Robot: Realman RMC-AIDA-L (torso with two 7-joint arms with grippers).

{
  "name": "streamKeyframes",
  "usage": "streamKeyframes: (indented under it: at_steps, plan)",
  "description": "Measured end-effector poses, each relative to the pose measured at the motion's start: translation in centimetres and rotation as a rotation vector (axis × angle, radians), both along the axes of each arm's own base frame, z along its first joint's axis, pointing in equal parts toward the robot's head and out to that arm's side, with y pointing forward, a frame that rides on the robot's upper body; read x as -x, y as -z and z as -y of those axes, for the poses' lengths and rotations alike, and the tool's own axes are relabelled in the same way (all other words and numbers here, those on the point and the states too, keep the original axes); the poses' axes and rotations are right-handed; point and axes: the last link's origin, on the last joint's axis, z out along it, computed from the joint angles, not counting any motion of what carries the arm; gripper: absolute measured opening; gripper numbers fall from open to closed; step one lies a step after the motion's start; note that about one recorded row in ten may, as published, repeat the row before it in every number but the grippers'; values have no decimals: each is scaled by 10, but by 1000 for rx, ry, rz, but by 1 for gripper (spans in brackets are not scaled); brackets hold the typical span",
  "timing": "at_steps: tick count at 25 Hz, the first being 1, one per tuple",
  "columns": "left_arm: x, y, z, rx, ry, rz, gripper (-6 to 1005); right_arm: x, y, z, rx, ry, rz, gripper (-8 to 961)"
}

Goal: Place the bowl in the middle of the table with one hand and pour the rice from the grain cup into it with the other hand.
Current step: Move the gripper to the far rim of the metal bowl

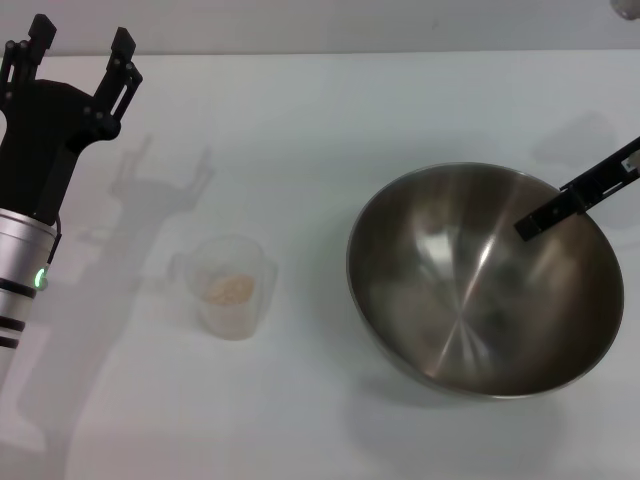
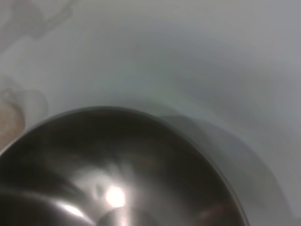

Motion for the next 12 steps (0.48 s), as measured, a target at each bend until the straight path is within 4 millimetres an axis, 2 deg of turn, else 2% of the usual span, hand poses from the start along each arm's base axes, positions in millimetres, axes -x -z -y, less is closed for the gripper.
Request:
streamKeyframes:
  at_steps: [4,9,12]
  plan:
    - [0,0,1,1,-2,3,813,-2,2,0,-5,-2,26,736]
    - [2,-2,2,-10,-6,11,812,-5,2,-2,-34,-6,39,552]
    - [2,-2,4,-15,-5,14,812,-6,2,-2,-31,-10,40,484]
